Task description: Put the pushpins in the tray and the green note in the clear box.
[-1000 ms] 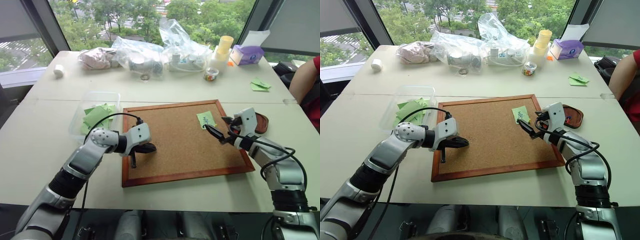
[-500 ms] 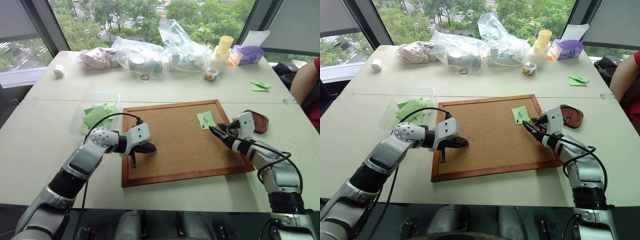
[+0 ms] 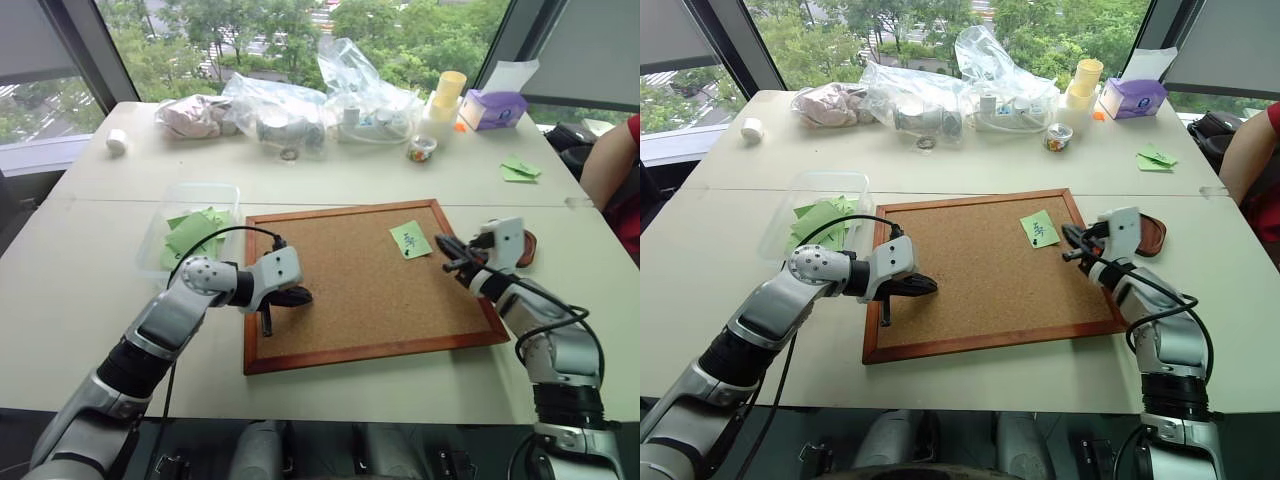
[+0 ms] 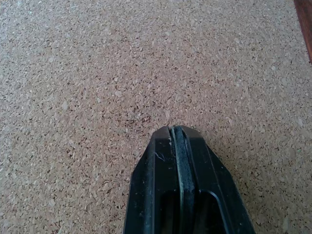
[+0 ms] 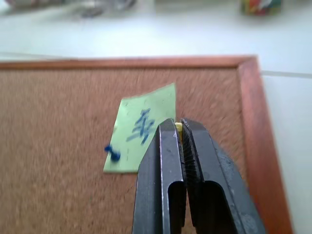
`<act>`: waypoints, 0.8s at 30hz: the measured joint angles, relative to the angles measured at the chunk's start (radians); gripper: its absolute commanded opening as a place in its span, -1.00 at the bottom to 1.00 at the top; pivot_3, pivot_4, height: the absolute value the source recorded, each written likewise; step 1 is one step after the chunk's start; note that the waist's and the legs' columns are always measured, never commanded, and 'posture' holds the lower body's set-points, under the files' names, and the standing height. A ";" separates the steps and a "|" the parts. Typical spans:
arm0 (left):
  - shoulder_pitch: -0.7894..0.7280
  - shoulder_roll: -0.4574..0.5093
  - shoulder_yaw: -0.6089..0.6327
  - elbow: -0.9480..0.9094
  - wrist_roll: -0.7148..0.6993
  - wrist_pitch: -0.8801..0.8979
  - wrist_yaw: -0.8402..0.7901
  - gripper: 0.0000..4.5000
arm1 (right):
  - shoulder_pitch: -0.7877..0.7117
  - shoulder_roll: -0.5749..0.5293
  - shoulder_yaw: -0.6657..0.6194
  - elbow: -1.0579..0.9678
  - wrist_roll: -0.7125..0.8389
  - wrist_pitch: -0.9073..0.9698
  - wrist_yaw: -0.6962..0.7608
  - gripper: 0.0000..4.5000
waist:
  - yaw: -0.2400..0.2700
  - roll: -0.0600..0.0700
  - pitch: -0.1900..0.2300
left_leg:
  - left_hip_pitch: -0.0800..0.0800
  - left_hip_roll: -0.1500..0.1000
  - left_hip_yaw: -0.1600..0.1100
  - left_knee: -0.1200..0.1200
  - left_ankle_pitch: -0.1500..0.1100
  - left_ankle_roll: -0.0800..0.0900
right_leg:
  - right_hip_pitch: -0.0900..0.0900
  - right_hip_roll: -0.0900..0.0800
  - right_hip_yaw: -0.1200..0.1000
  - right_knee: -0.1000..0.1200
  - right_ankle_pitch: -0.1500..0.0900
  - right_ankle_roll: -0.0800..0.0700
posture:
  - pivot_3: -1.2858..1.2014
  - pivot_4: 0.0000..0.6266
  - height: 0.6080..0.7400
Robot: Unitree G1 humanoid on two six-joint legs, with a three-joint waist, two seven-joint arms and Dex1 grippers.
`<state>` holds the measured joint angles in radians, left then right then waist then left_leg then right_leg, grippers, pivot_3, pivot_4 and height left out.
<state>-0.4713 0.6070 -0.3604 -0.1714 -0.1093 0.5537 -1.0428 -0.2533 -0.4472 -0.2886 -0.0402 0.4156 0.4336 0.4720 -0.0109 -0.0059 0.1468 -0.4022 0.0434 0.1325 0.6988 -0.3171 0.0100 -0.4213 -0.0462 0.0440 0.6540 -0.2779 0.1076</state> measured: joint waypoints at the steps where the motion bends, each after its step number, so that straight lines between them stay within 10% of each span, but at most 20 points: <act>1: 0.000 0.001 0.000 -0.001 0.000 0.002 -0.001 -1.00 | -0.003 0.000 -0.014 -0.006 0.003 -0.003 -0.006 -0.96 | -0.001 0.000 0.000 | 0.000 0.000 0.000 0.000 0.000 0.000 | 0.000 0.000 0.000 0.000 0.000 0.000 | 0.03 -0.52 0.93; 18: -0.008 0.009 -0.010 0.003 0.010 -0.015 -0.018 -1.00 | -0.134 -0.117 -0.070 0.384 -0.141 -0.066 -0.176 -0.96 | -0.004 0.000 0.000 | 0.001 0.000 0.001 -0.001 0.000 0.000 | -0.001 0.000 0.000 0.000 0.000 0.000 | 0.03 -0.52 0.93; 24: -0.004 0.007 -0.009 0.001 0.011 -0.012 -0.016 -1.00 | -0.154 -0.122 -0.068 0.451 -0.167 -0.105 -0.177 0.02 | -0.002 0.000 0.000 | 0.000 0.000 0.001 -0.001 0.000 0.000 | 0.000 0.000 0.000 0.000 0.000 0.000 | 0.03 -0.52 0.93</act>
<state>-0.4755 0.6139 -0.3696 -0.1705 -0.0978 0.5413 -1.0587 -0.4077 -0.5689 -0.3566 0.4110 0.2489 0.3283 0.2948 -0.0133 -0.0058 0.1469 -0.4019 0.0436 0.1337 0.6981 -0.3170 0.0098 -0.4218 -0.0460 0.0444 0.6538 -0.2780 0.1076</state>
